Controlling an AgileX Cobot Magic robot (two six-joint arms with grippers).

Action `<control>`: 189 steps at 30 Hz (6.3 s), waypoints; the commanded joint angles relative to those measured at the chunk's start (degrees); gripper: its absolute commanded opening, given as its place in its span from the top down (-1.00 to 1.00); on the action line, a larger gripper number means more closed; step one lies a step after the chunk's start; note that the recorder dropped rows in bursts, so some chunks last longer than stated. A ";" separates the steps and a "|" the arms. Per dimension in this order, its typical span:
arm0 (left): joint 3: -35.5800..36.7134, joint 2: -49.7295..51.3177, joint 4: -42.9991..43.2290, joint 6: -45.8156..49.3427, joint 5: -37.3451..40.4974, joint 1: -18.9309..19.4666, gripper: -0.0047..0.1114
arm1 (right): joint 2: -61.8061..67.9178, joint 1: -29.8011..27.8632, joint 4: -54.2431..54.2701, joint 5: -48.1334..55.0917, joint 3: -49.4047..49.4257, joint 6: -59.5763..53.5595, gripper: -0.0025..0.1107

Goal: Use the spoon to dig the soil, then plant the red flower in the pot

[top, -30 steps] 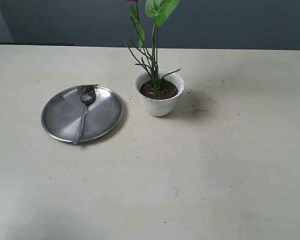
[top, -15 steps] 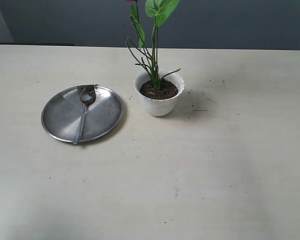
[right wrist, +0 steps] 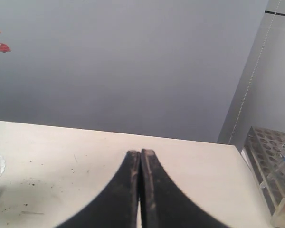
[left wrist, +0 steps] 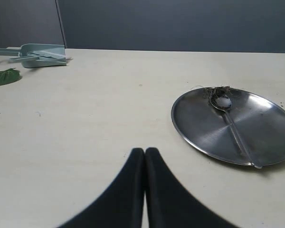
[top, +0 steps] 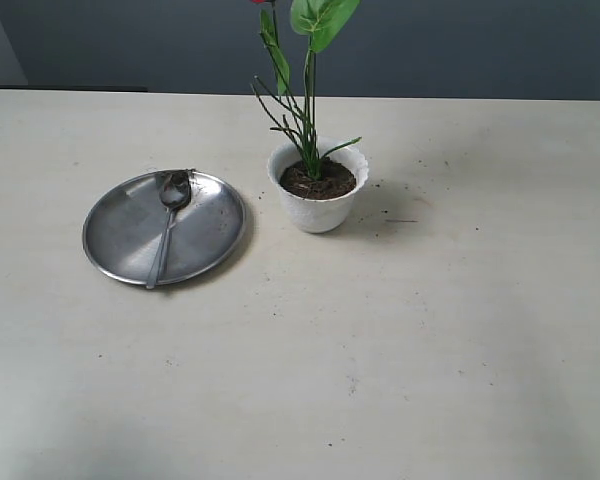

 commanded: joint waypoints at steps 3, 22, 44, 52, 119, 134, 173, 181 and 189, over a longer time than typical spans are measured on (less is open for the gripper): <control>0.30 -0.30 -0.35 -0.06 -0.35 -0.14 0.91 | -5.48 -0.21 10.50 0.17 3.23 -11.35 0.97; 0.30 -0.30 -0.35 -0.06 -0.35 -0.14 0.91 | -15.26 -0.29 14.10 -2.74 10.27 -13.04 0.97; 0.30 -0.30 -0.35 -0.06 -0.35 -0.14 0.91 | -23.96 -18.46 21.53 0.10 10.27 -13.14 0.97; 0.30 -0.30 -0.35 -0.06 -0.35 -0.14 0.91 | -23.96 -18.46 34.94 -3.78 15.21 -26.72 0.97; 0.30 -0.30 -0.35 -0.06 -0.35 -0.14 0.91 | -23.96 -17.31 38.24 -2.98 30.22 -31.49 0.97; 0.30 -0.30 -0.35 -0.06 -0.35 -0.14 0.91 | -23.96 -17.31 38.24 -2.98 30.22 -31.49 0.97; 0.30 -0.30 -0.35 -0.06 -0.35 -0.14 0.91 | -23.96 -17.31 38.24 -3.07 30.22 -31.01 0.97; 0.30 -0.30 -0.35 -0.06 -0.35 -0.14 0.91 | -23.96 -17.31 38.24 -3.07 30.22 -31.01 0.97; 0.30 -0.30 -0.35 -0.06 -0.35 -0.14 0.91 | -23.96 -17.31 38.24 -3.07 30.22 -31.01 0.97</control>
